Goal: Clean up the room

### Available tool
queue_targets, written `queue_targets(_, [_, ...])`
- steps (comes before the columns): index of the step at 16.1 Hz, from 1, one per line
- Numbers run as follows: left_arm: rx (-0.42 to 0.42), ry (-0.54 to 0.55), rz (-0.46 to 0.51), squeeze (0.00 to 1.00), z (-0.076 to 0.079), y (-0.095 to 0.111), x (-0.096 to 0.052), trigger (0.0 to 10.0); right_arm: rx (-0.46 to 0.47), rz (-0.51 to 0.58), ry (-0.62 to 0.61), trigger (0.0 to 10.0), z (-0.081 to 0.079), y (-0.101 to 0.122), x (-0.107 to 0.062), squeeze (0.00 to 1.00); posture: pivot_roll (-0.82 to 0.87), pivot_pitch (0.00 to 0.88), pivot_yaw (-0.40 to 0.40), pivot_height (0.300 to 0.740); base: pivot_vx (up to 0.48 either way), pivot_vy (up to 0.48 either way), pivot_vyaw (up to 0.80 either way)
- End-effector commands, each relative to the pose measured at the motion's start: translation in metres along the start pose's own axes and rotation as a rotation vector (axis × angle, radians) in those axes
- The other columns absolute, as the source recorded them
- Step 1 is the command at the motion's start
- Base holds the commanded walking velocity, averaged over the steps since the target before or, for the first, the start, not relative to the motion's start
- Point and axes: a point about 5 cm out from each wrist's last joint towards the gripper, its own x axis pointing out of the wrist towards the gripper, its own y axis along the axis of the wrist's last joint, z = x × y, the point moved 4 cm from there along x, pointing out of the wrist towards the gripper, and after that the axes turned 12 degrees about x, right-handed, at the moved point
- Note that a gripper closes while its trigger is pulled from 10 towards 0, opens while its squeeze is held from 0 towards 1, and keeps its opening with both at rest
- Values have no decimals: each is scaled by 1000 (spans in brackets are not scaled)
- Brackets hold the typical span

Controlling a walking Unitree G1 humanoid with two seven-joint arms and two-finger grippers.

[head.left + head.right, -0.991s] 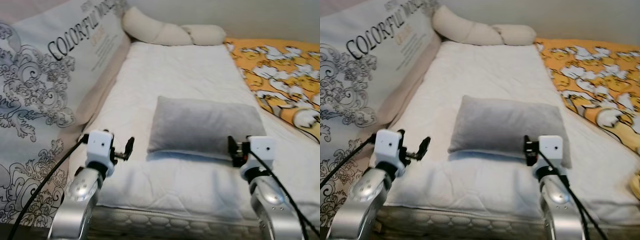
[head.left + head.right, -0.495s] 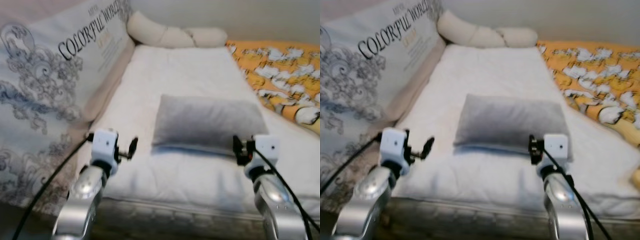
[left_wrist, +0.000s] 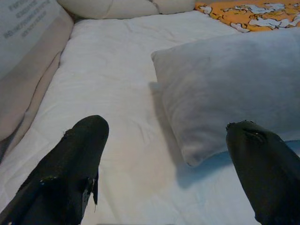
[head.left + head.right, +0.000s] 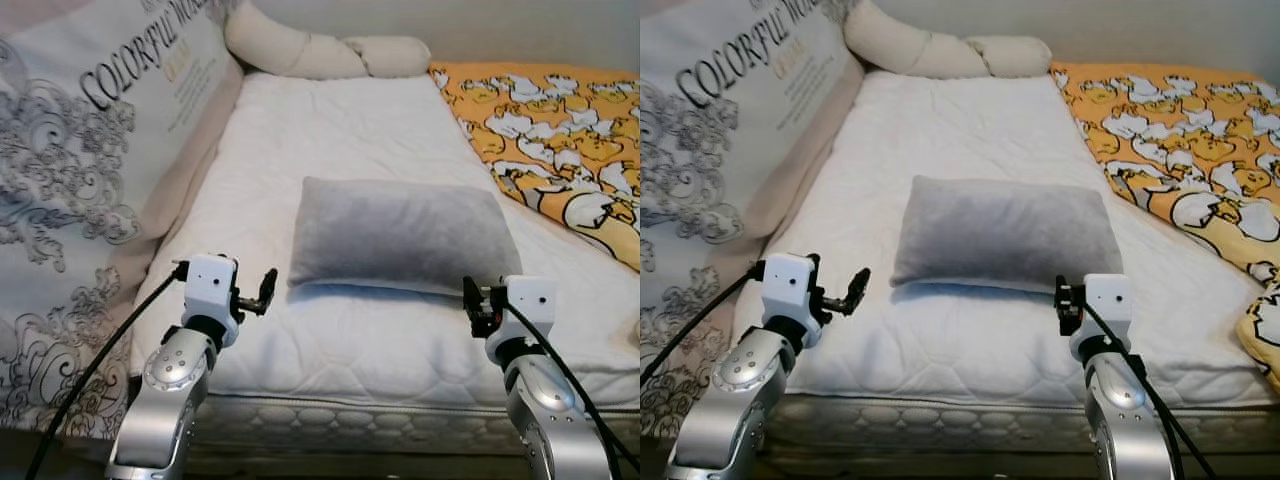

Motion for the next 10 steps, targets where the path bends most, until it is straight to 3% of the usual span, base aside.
queue_targets(1, [-3, 18, -17, 0, -4, -3, 0, 10000, 0, 1, 7, 10000, -2, 2, -1, 0, 31, 0, -15, 740, 0, 0, 0])
queue_targets(4, [-6, 20, -23, 0, -3, -5, 1, 10000, -14, -14, 12, 10000, -2, 1, -1, 0, 35, 0, -17, 740, 0, 0, 0])
queue_targets(7, [-11, -32, -47, 0, 4, -10, 15, 10000, -42, -37, -34, 10000, 11, -1, 6, 0, 9, 0, 9, 740, 0, 0, 0])
queue_targets(10, [11, -162, -46, 0, 23, -7, 46, 10000, -102, -60, -122, 10000, 39, 8, 35, 0, -17, 0, 26, 740, 0, 0, 0])
